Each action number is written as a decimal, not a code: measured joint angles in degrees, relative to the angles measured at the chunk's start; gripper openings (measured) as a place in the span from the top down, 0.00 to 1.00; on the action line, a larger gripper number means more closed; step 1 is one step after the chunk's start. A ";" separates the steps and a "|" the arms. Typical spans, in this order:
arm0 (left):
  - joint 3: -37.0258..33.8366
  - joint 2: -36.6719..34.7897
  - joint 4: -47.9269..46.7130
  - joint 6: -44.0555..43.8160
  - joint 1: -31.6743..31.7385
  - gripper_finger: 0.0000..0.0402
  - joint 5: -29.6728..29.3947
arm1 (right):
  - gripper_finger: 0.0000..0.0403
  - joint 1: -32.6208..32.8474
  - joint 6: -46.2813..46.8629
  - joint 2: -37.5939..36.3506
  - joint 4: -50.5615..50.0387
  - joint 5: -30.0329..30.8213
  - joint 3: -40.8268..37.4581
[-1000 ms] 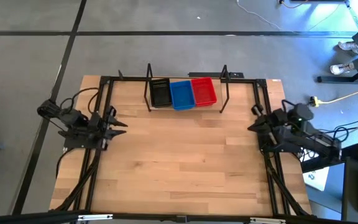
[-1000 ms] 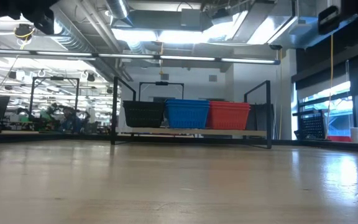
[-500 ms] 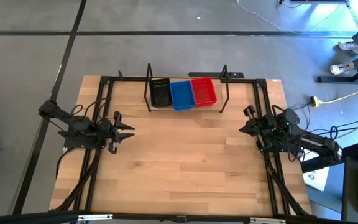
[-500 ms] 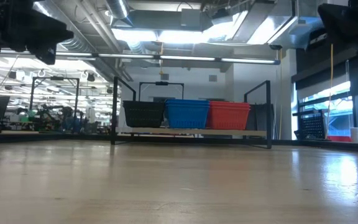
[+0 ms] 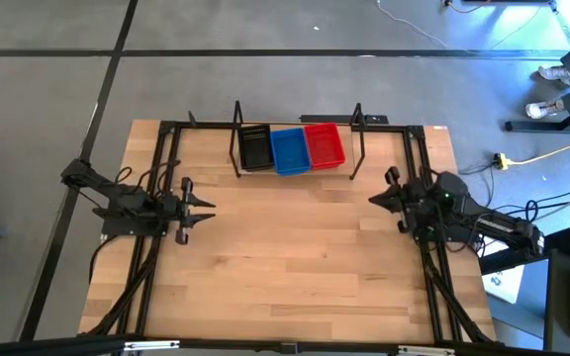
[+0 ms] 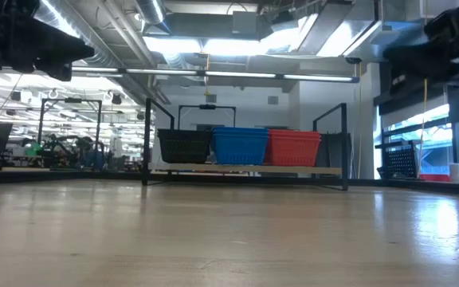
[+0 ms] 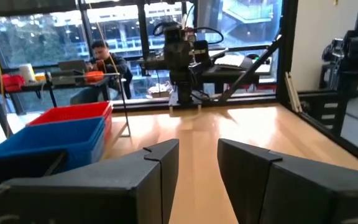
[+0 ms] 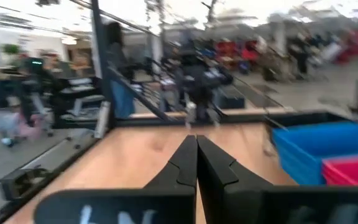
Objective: Stack baskets on shelf by color
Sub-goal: Return to Home Position
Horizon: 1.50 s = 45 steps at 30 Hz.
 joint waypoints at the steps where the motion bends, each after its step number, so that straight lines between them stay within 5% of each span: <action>1: 0.00 0.00 0.04 0.97 0.00 0.74 0.00 | 1.00 0.00 0.28 0.00 -1.09 1.36 0.00; 6: 0.00 0.00 0.03 2.59 0.00 0.74 0.02 | 1.00 0.00 2.05 0.00 -4.14 5.83 0.00; 45: 0.00 0.00 0.12 2.59 0.00 0.74 0.06 | 1.00 0.00 -1.21 0.02 -4.46 6.00 0.00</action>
